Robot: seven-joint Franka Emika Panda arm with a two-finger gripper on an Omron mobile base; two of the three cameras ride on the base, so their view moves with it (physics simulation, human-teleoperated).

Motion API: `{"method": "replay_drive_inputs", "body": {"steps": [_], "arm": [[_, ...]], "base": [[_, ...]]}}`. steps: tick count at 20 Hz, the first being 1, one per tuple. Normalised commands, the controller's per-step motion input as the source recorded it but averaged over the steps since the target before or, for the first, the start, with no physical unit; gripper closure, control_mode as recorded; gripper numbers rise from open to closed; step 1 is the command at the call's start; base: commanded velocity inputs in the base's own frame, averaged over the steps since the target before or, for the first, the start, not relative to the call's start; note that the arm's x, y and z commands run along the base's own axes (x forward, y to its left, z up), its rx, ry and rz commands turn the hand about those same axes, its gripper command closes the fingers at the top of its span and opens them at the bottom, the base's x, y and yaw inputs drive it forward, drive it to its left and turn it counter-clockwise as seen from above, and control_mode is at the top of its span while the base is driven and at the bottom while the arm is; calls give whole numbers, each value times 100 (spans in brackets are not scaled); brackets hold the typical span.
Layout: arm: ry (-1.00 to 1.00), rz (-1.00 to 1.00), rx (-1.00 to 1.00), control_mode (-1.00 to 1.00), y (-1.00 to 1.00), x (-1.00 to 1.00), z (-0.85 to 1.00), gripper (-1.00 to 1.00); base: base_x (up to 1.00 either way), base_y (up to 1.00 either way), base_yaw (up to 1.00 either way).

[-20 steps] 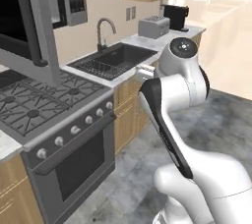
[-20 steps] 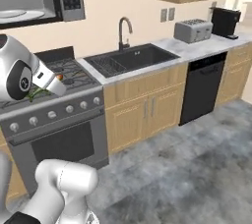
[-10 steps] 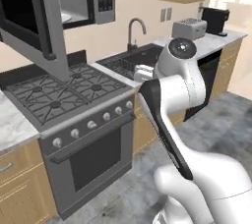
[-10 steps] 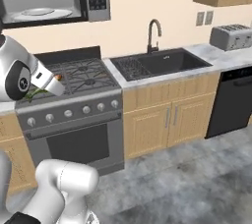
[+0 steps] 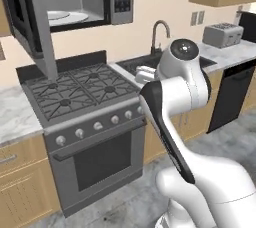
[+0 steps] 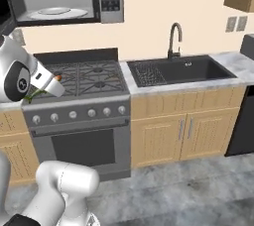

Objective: Transport the fish from the fridge to the microwave and turn on the microwave.

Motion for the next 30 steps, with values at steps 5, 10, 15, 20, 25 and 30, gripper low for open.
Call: {"method": "replay_drive_inputs", "body": {"steps": [5, 10, 15, 20, 25, 30], "arm": [[0, 0, 0, 100, 0, 0, 0, 100], [0, 0, 0, 100, 0, 0, 0, 100], [0, 0, 0, 100, 0, 0, 0, 100], [0, 0, 0, 100, 0, 0, 0, 100], [0, 0, 0, 100, 0, 0, 0, 100], [0, 0, 0, 100, 0, 0, 0, 100]], "base": [[6, -71, 29], [5, -44, 23], [1, -22, 31], [2, -12, 28], [28, -6, 19], [66, 0, 12]]}}
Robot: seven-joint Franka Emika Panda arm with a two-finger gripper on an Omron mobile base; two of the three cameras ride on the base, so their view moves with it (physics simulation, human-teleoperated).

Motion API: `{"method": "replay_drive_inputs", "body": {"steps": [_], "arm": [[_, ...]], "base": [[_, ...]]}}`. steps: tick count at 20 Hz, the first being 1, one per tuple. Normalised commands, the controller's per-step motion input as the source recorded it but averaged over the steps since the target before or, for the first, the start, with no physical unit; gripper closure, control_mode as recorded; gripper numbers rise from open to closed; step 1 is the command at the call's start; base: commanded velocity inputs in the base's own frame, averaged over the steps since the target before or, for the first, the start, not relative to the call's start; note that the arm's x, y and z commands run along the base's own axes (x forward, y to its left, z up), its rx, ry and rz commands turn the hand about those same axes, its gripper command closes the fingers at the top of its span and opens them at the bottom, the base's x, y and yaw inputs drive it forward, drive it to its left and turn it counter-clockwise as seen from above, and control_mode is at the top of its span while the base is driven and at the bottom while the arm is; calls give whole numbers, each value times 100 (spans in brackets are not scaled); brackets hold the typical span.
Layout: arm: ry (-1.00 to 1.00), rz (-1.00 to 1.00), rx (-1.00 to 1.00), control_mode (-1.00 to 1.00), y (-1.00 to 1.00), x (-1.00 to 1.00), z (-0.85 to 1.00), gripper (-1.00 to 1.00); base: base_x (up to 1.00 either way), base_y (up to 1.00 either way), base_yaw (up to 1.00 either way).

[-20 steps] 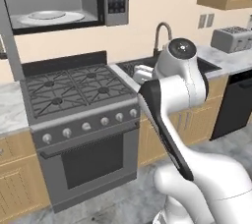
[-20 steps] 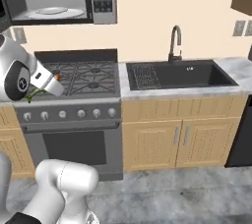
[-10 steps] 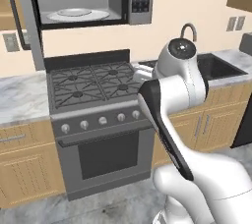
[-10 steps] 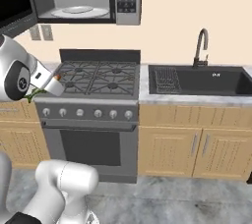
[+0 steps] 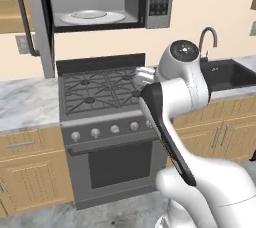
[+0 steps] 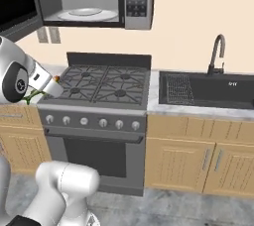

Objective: Transport the fish from the fridge to the microwave and turn on the microwave.

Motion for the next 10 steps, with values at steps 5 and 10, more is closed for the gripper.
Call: {"method": "replay_drive_inputs", "body": {"steps": [5, 10], "arm": [[0, 0, 0, 100, 0, 0, 0, 100], [0, 0, 0, 100, 0, 0, 0, 100]], "base": [[72, 0, 10], [57, 0, 10]]}}
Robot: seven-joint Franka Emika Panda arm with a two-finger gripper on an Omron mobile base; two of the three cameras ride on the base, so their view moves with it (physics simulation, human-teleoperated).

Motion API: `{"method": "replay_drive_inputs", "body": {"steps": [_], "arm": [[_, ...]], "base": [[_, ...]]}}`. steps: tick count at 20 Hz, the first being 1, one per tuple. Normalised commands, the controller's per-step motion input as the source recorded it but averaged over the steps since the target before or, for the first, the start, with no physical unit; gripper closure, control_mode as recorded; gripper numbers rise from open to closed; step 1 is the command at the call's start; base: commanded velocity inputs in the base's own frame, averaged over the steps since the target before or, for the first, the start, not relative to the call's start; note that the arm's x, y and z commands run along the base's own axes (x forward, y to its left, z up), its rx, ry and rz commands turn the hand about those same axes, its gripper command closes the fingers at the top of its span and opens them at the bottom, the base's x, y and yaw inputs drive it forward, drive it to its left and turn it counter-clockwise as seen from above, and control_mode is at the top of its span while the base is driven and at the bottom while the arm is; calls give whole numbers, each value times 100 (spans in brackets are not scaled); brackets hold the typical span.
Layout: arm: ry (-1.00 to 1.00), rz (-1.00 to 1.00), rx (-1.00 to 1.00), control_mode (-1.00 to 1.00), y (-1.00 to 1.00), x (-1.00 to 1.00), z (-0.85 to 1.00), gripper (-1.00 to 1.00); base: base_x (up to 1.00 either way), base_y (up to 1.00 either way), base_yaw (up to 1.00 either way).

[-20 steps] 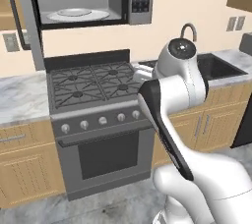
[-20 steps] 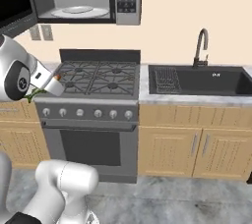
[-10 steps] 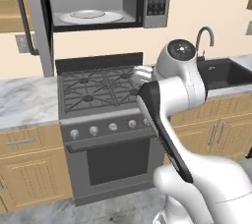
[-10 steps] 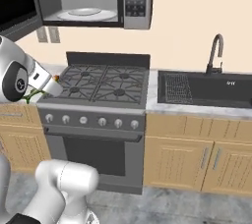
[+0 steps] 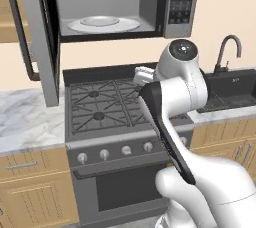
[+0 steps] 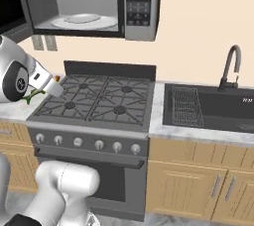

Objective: Transport the fish from the fridge to the microwave and turn on the microwave.

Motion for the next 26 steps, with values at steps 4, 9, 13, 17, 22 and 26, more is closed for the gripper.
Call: {"method": "replay_drive_inputs", "body": {"steps": [4, 9, 13, 17, 22, 26], "arm": [[0, 0, 0, 100, 0, 0, 0, 100], [0, 0, 0, 100, 0, 0, 0, 100], [0, 0, 0, 100, 0, 0, 0, 100], [0, 0, 0, 100, 0, 0, 0, 100], [0, 0, 0, 100, 0, 0, 0, 100], [0, 0, 0, 100, 0, 0, 0, 100]], "base": [[33, 3, 15], [11, 3, 19], [11, 3, 17], [28, 3, 10], [57, 5, 2], [63, 17, 0]]}}
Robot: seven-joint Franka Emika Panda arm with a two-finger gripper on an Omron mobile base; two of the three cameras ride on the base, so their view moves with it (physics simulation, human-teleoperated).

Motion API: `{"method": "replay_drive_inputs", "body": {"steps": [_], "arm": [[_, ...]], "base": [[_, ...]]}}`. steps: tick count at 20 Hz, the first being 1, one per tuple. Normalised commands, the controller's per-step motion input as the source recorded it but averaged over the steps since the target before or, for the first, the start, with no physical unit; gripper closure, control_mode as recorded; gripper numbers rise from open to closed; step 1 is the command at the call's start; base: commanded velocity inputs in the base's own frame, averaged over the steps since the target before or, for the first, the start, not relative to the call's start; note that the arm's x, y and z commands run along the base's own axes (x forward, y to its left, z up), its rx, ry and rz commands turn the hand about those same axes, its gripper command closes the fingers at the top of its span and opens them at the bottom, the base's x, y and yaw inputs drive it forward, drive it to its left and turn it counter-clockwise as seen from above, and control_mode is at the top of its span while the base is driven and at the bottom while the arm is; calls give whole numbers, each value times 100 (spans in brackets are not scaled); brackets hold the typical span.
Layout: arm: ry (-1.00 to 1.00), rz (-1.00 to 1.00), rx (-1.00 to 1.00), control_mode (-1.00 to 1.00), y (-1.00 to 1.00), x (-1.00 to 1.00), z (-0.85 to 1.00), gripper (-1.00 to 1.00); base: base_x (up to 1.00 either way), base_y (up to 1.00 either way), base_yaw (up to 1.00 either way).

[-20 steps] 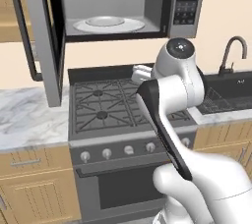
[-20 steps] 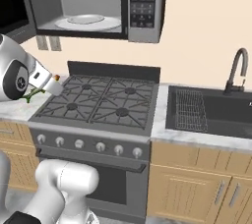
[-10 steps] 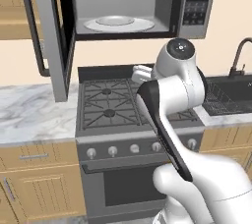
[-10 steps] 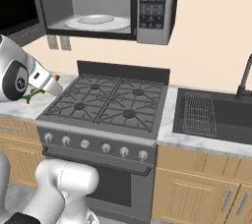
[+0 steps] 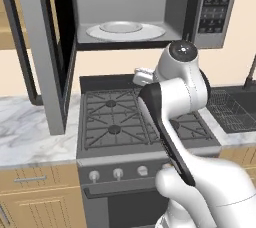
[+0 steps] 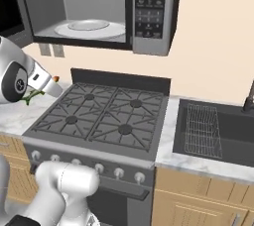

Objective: Transport the fish from the fridge to the microwave and turn on the microwave.

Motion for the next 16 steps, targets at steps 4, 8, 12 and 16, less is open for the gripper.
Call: {"method": "replay_drive_inputs", "body": {"steps": [4, 8, 12, 16], "arm": [[0, 0, 0, 100, 0, 0, 0, 100], [0, 0, 0, 100, 0, 0, 0, 100], [0, 0, 0, 100, 0, 0, 0, 100], [0, 0, 0, 100, 0, 0, 0, 100]], "base": [[43, 30, 0], [35, 32, 0], [29, 23, 0], [44, 15, 0]]}}
